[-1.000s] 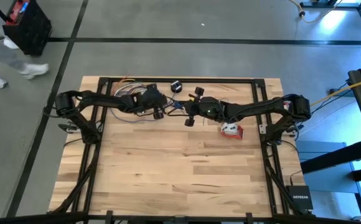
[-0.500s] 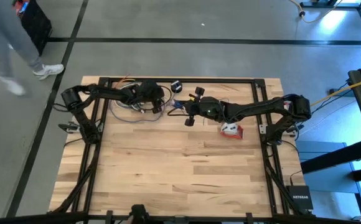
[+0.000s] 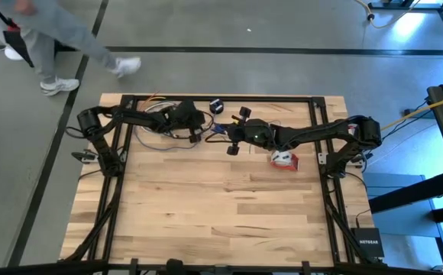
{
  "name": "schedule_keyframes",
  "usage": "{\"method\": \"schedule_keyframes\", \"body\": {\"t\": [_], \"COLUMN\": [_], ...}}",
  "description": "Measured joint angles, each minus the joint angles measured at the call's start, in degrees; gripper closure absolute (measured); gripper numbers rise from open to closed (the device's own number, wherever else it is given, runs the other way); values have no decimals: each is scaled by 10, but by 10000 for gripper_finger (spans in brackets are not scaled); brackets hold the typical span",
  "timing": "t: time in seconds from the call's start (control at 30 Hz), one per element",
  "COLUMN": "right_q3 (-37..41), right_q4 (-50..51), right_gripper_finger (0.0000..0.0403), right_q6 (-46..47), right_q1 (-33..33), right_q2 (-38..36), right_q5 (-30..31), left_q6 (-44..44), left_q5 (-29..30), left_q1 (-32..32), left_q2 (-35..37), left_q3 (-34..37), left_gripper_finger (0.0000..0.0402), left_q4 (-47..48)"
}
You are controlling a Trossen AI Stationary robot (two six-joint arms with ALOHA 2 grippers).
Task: Coil cords
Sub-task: Coil the blue wire onto the spool
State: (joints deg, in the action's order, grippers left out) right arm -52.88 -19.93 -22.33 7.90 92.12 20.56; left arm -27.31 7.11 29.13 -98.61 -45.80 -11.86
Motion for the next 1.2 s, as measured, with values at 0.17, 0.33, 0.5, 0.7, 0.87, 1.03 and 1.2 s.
{"method": "schedule_keyframes", "body": {"t": [0.17, 0.33, 0.5, 0.7, 0.87, 1.03, 1.2], "right_q3": [0, 0, 0, 0, 0, 0, 0], "right_q4": [-7, -9, -10, -6, -5, -6, -5], "right_gripper_finger": [400, 400, 400, 400, 400, 400, 400], "right_q6": [0, -1, 1, 2, 2, 1, 0], "right_q1": [0, 0, 0, 0, 0, 0, 0], "right_q2": [0, -6, -11, -13, -13, -13, -13], "right_q5": [26, 30, 30, 28, 24, 24, 24], "left_q6": [3, 33, 55, 120, 188, 256, 273], "left_q5": [109, 207, 314, 516, 570, 578, 699], "left_q1": [-76, -174, -272, -347, -396, -442, -480], "left_q2": [50, 94, 97, 97, 97, 97, 106], "left_q3": [0, 0, 1, 1, 1, 1, 1], "left_gripper_finger": [398, 394, 397, 399, 396, 399, 397], "left_q4": [63, 93, 106, 193, 267, 277, 275]}}
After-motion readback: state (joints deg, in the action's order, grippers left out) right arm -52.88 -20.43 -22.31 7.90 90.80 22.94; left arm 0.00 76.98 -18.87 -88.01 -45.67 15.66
